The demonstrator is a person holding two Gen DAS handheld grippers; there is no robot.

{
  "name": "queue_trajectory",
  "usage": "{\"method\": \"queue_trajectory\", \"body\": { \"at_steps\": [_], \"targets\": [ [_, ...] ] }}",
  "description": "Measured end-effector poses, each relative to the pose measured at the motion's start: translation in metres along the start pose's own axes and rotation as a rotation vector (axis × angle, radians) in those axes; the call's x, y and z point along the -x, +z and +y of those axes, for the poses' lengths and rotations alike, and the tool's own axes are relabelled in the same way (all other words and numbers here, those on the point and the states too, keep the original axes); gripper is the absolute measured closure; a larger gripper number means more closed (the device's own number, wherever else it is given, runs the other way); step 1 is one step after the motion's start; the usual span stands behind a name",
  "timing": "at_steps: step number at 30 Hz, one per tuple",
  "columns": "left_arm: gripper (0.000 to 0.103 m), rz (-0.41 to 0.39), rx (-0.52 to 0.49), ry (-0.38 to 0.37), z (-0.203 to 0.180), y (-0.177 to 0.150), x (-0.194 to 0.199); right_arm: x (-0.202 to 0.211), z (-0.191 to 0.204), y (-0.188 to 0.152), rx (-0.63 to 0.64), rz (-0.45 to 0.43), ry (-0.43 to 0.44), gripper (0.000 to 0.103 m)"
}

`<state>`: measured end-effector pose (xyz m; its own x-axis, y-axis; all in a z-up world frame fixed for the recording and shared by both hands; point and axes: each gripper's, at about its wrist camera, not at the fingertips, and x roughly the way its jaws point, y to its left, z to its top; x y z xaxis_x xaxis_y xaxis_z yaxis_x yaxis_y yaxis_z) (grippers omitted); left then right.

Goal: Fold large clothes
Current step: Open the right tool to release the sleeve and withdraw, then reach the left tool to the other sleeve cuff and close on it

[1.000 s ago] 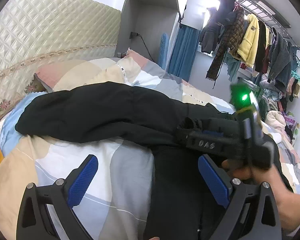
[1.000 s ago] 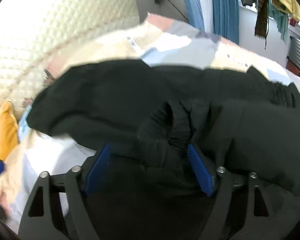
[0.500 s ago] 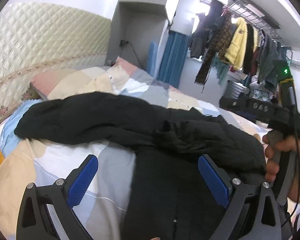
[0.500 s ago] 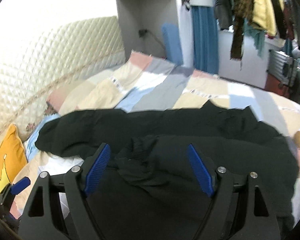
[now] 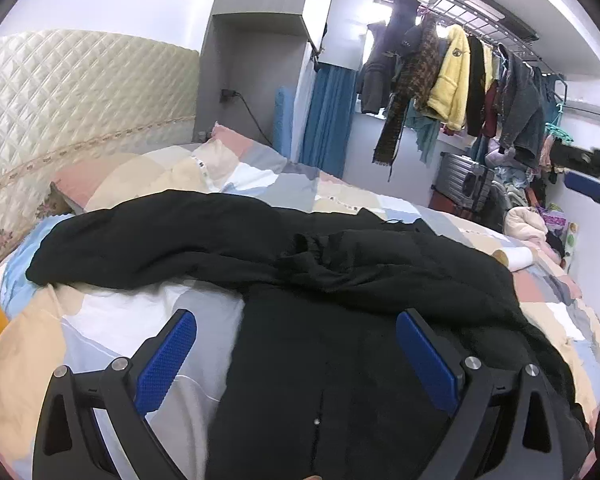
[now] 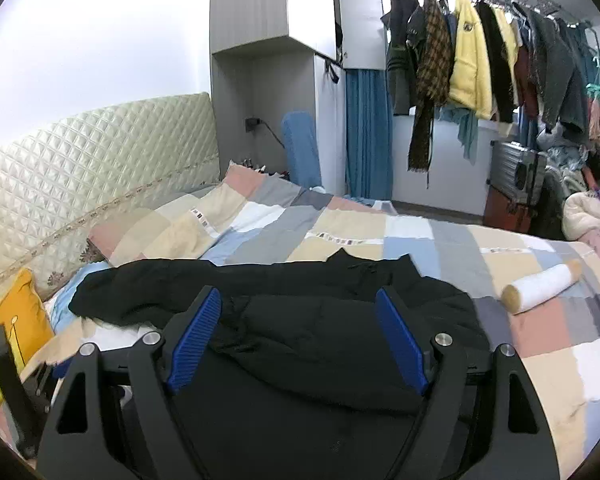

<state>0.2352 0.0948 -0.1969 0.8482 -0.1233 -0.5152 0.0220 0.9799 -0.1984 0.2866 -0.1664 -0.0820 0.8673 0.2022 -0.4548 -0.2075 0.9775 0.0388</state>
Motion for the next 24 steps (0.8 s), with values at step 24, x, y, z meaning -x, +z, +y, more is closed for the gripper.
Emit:
{"method": "queue_trajectory", "body": {
  "at_steps": [24],
  "targets": [
    [0.001,-0.041,-0.042,-0.047,-0.027,-0.003,0.031,0.101,-0.066,-0.117,-0.069,0.049,-0.053,0.023]
  ]
}}
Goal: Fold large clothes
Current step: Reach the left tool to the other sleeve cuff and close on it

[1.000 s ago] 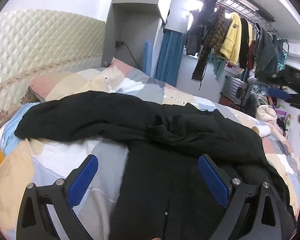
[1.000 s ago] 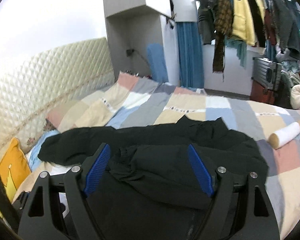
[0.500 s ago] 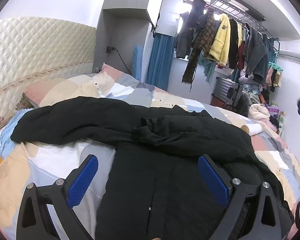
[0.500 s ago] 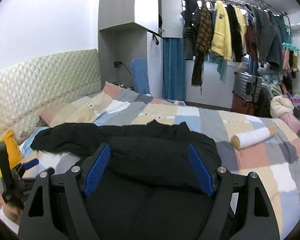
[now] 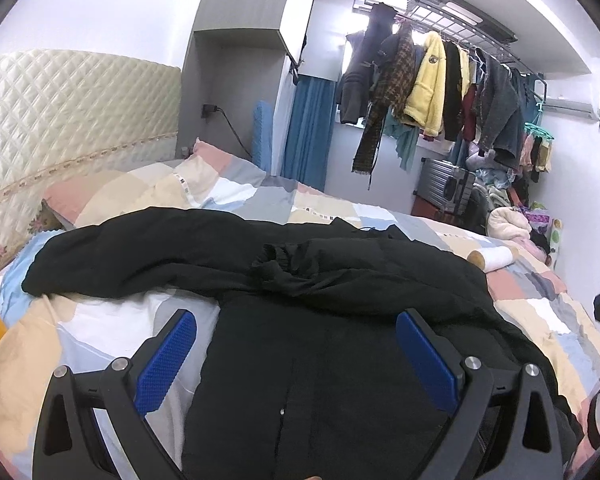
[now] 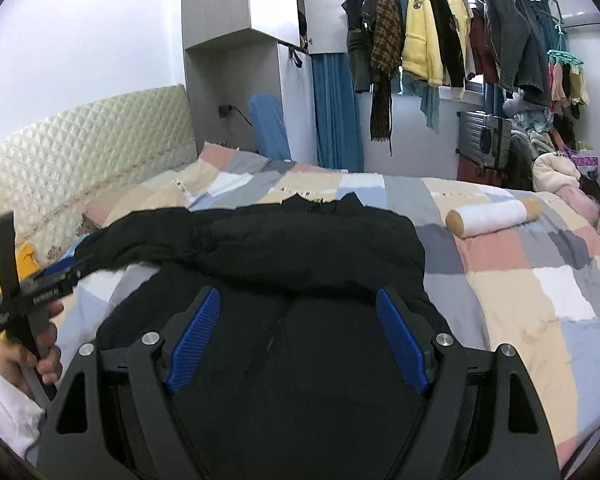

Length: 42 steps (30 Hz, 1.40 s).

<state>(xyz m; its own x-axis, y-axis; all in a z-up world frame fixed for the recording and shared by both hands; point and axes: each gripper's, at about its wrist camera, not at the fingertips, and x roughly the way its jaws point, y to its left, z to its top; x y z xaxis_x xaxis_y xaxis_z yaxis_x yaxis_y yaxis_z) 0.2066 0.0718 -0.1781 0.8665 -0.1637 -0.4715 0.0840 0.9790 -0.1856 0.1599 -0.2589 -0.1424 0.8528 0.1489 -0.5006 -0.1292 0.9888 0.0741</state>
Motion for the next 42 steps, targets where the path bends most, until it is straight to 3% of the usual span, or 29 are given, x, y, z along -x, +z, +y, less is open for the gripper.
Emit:
{"method": "queue_trajectory", "body": {
  "at_steps": [7,14,25,30,34,42],
  "targets": [
    [0.001,0.001,-0.015,-0.018,-0.008,-0.001,-0.001,0.020,0.000,-0.018,-0.002,0.004,-0.004,0.022],
    [0.001,0.023,-0.006,0.009,-0.005,-0.004,-0.009,0.031,-0.003,-0.038,-0.045,0.019,0.002,0.022],
    [0.001,0.035,0.014,0.172,0.023,0.028,-0.047,0.024,-0.009,-0.048,-0.067,0.021,0.000,0.017],
    [0.001,0.028,0.008,0.283,0.046,0.049,-0.084,0.018,-0.016,-0.057,-0.089,0.048,-0.012,0.017],
    [0.001,0.059,0.083,0.334,0.084,0.053,-0.120,0.011,-0.021,-0.059,-0.120,0.072,-0.016,0.017],
    [0.003,0.103,0.383,0.390,0.198,0.052,-0.155,-0.015,-0.020,-0.062,-0.129,0.134,-0.035,0.017]
  ]
}}
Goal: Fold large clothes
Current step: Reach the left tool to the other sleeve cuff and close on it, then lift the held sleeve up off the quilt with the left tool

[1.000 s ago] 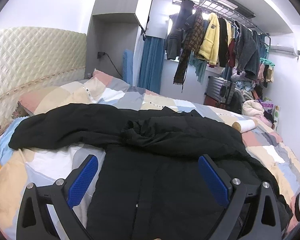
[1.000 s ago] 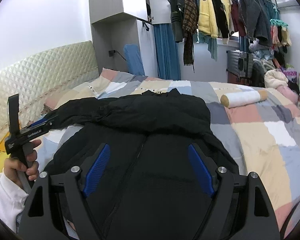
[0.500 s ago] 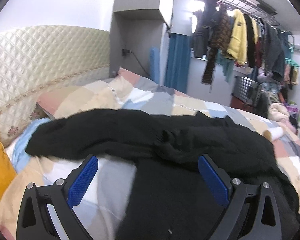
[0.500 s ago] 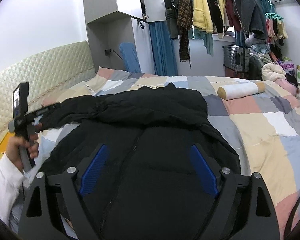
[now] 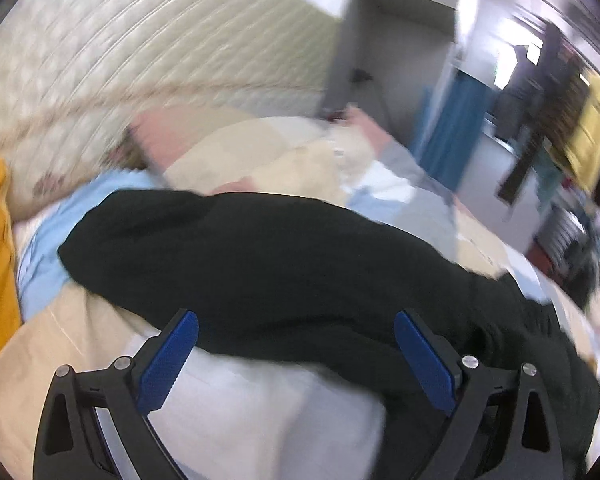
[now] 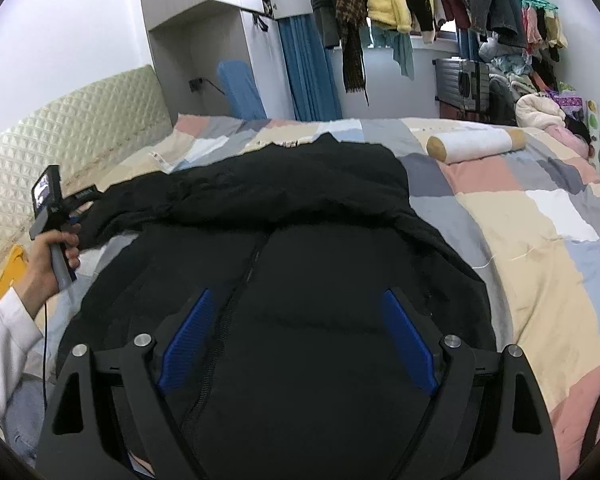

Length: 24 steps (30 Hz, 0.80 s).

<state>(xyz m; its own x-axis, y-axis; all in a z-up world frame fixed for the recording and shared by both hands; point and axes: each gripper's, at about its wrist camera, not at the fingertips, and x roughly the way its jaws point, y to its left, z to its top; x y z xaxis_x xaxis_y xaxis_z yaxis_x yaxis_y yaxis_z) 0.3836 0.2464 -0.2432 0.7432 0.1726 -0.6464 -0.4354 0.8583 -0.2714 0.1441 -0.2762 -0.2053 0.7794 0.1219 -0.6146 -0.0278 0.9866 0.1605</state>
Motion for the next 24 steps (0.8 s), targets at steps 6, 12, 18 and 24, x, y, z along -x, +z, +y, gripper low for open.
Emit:
{"method": "queue_trajectory", "body": {
  "at_steps": [6,12,18,24],
  "targets": [
    [0.009,0.065,0.237,0.058,0.096,0.010,-0.034,-0.027,0.006,0.006,-0.036,0.055,0.033,0.017],
    [0.016,0.127,0.427,0.101,0.175,0.005,-0.062,-0.044,0.024,0.013,-0.033,0.078,0.070,0.017],
    [0.018,0.080,0.479,0.046,0.218,0.015,-0.081,-0.059,0.035,0.019,-0.039,0.109,0.067,0.017],
    [0.029,0.052,0.479,0.004,0.236,0.035,-0.101,-0.070,0.044,0.025,-0.021,0.113,0.026,0.017]
  ]
}}
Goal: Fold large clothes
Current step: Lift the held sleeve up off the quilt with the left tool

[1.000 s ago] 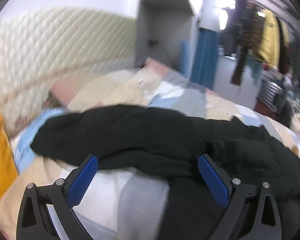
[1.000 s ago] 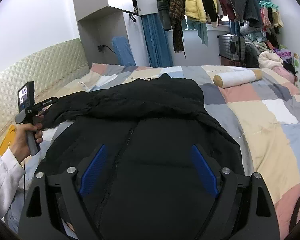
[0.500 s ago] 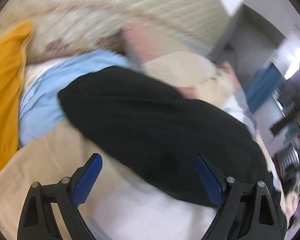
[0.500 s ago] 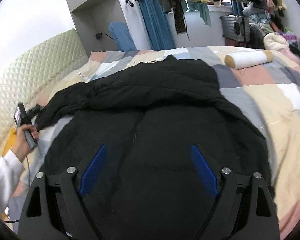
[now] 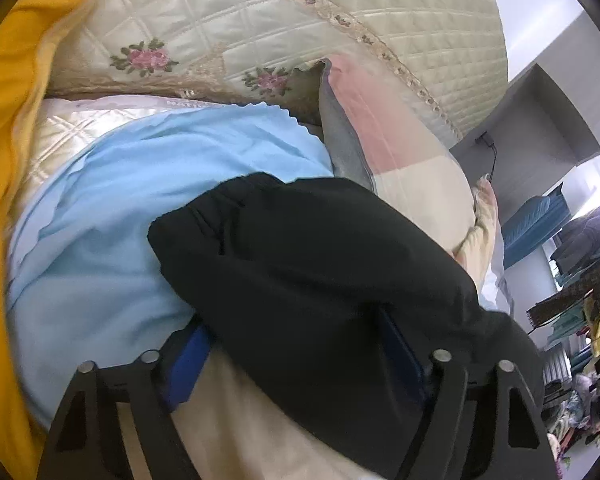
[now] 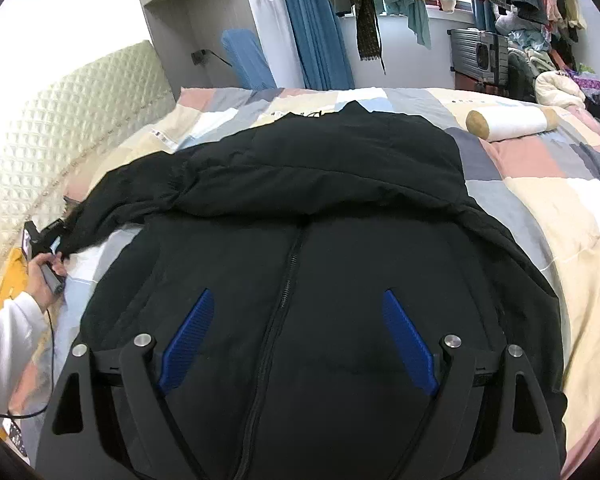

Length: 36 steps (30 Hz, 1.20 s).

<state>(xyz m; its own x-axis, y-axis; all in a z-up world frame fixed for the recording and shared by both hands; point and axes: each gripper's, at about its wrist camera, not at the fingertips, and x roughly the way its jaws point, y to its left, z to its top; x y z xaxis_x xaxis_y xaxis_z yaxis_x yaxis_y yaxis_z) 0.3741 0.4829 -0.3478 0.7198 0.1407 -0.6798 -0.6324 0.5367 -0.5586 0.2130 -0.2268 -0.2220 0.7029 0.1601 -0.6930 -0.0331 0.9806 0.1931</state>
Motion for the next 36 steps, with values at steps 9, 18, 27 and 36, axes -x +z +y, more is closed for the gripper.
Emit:
{"method": "queue_trajectory", "body": {
  "at_steps": [9,18,27,36],
  "targets": [
    [0.096,-0.079,0.096,-0.105,-0.001,0.020,0.020,-0.005,0.007,0.004,0.051,-0.009,-0.052,0.017],
    [0.100,-0.172,-0.076,-0.037,-0.057,0.017,0.089,0.024,-0.005,0.002,0.045,-0.066,-0.050,0.017],
    [0.100,-0.348,-0.338,0.071,-0.153,-0.019,0.188,0.055,-0.021,-0.008,0.044,-0.110,-0.050,0.016],
    [0.100,-0.472,-0.461,-0.085,-0.296,-0.078,0.297,0.087,-0.038,-0.017,0.016,-0.155,0.008,0.001]
  ]
}}
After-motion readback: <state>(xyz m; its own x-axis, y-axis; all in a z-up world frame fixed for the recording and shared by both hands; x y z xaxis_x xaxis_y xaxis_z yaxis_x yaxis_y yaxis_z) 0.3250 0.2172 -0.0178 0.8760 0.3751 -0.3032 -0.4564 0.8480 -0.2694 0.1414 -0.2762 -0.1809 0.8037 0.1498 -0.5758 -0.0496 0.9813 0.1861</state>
